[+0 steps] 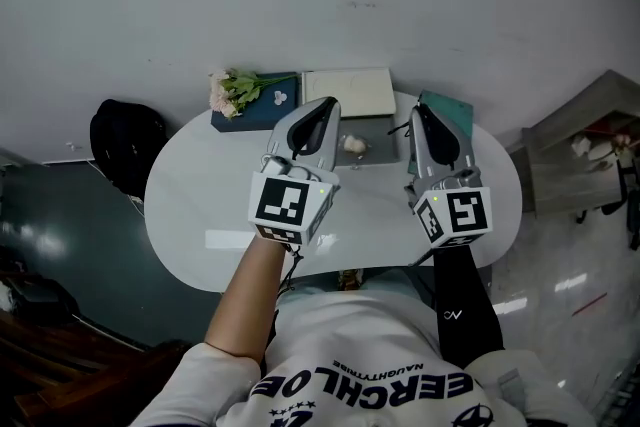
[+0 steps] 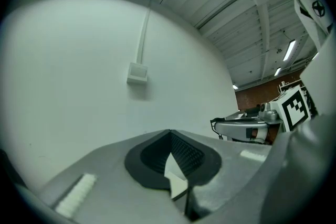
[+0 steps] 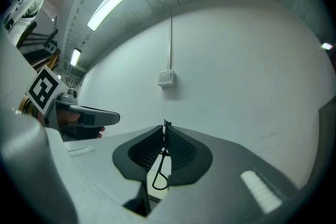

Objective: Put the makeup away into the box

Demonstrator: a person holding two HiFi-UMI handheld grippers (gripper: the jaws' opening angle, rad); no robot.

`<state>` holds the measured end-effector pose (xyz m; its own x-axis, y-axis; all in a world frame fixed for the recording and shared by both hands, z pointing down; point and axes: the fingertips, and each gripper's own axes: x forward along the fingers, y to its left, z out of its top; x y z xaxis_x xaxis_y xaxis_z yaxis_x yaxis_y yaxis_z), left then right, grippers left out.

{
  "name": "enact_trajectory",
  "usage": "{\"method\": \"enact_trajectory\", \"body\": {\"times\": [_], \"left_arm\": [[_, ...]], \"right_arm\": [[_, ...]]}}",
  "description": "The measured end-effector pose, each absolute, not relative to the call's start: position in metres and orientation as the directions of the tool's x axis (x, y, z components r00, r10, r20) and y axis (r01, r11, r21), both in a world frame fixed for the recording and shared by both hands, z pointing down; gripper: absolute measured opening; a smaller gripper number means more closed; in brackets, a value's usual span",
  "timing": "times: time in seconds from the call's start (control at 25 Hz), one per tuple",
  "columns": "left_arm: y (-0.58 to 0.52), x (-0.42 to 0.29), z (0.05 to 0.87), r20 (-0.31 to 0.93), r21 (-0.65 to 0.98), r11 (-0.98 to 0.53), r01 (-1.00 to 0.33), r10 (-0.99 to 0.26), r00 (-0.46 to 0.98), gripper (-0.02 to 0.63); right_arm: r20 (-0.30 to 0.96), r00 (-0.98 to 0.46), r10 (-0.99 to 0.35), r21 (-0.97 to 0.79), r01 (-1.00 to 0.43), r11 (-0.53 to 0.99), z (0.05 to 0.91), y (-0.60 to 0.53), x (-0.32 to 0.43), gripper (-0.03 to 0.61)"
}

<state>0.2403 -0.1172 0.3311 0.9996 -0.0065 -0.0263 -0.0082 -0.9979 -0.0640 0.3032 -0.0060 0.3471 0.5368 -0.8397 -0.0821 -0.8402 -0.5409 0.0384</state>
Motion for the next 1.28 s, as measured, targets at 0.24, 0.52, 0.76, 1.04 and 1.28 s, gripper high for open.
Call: {"method": "enact_trajectory", "body": {"times": [0.24, 0.52, 0.76, 1.04, 1.28], "left_arm": [[-0.116, 0.247, 0.330, -0.030, -0.081, -0.996, -0.028, -0.026, 0.999, 0.006], [-0.130, 0.239, 0.343, -0.001, -0.080, -0.994, -0.072, -0.073, 0.997, 0.006], [-0.150, 0.223, 0.357, 0.038, -0.097, -0.987, -0.128, -0.132, 0.990, 0.006], [-0.169, 0.223, 0.368, 0.063, -0.100, -0.980, -0.175, -0.181, 0.981, 0.006], [-0.172, 0.226, 0.368, 0.067, -0.102, -0.978, -0.181, -0.188, 0.980, 0.006]], "right_arm": [[0.025, 0.526, -0.850, 0.085, -0.848, -0.523, 0.374, -0.018, 0.322, 0.055], [0.326, 0.481, -0.814, 0.081, -0.872, -0.482, 0.477, -0.050, 0.344, 0.055], [0.521, 0.434, -0.735, 0.043, -0.873, -0.485, 0.563, -0.057, 0.362, 0.055], [0.679, 0.359, -0.640, 0.001, -0.873, -0.488, 0.627, -0.055, 0.377, 0.055], [0.711, 0.341, -0.615, -0.001, -0.874, -0.486, 0.637, -0.056, 0.376, 0.057]]}}
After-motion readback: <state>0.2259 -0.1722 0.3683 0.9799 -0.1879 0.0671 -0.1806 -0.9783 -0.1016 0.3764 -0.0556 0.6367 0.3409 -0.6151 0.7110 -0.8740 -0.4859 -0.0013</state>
